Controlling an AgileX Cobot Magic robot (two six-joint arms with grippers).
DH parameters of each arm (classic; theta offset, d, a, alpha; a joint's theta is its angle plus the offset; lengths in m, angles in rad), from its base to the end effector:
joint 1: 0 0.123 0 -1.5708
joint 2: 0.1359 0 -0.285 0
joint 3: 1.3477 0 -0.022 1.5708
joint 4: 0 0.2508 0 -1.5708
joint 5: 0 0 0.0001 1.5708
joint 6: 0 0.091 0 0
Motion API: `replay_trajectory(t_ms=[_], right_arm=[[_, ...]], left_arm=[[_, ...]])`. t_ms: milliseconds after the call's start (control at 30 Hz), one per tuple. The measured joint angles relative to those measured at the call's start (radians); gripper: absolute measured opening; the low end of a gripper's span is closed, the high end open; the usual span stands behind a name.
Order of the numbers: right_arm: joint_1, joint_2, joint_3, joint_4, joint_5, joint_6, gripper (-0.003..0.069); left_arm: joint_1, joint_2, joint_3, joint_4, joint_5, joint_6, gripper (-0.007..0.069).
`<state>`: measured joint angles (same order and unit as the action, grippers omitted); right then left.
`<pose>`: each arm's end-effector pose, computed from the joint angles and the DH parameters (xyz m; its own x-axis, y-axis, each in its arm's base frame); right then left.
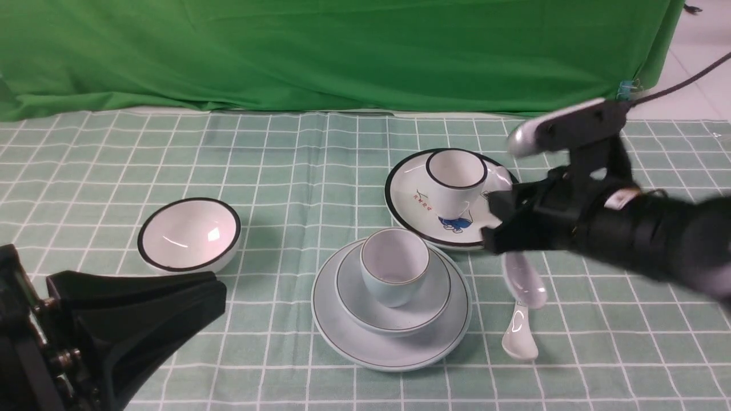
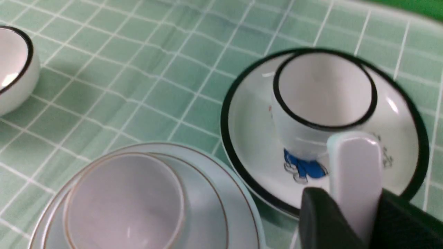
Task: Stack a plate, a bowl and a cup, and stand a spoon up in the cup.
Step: Use the right arm to put the blue soup spoon into the blue teacup in the middle
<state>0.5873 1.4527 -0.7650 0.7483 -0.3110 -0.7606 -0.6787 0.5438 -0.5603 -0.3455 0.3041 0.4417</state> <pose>0.2664 0.1546 0.2522 -0.2862 -0.2337 -0.9292 -0.3911 0.9138 -0.1094 0.0833 -0.0791 0.3334 -0.0634 0.1926 -0.9792 0.7136 0.6947 0.0904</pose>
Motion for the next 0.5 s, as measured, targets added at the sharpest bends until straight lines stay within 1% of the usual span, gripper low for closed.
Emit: replay_trajectory(t_ms=[67,100,167,233,333,433,500], right_arm=[[0.087,-0.002,0.021,-0.04,-0.088,0.031,0.0171],[0.129,0.001,0.021,-0.084,-0.116,0.072,0.0171],[0.163,0.004,0.014,-0.135,-0.124,0.118,0.0171],[0.173,0.005,0.009,-0.164,-0.124,0.146,0.0171],[0.188,-0.002,0.002,-0.389,-0.179,0.351,0.0171],[0.188,-0.023,0.002,-0.666,-0.231,0.576,0.0171],[0.188,-0.041,0.002,-0.829,-0.243,0.718,0.0171]], left_arm=[[0.0,0.0,0.0,0.002,0.0,0.005,0.001],[0.0,0.0,0.0,0.005,0.0,0.012,0.001],[0.0,0.0,0.0,0.007,0.002,0.018,0.001],[0.0,0.0,0.0,0.01,0.003,0.02,0.001],[0.0,0.0,0.0,0.011,0.031,0.024,0.001],[0.0,0.0,0.0,0.018,0.049,0.024,0.001],[0.0,0.0,0.0,0.021,0.053,0.024,0.001]])
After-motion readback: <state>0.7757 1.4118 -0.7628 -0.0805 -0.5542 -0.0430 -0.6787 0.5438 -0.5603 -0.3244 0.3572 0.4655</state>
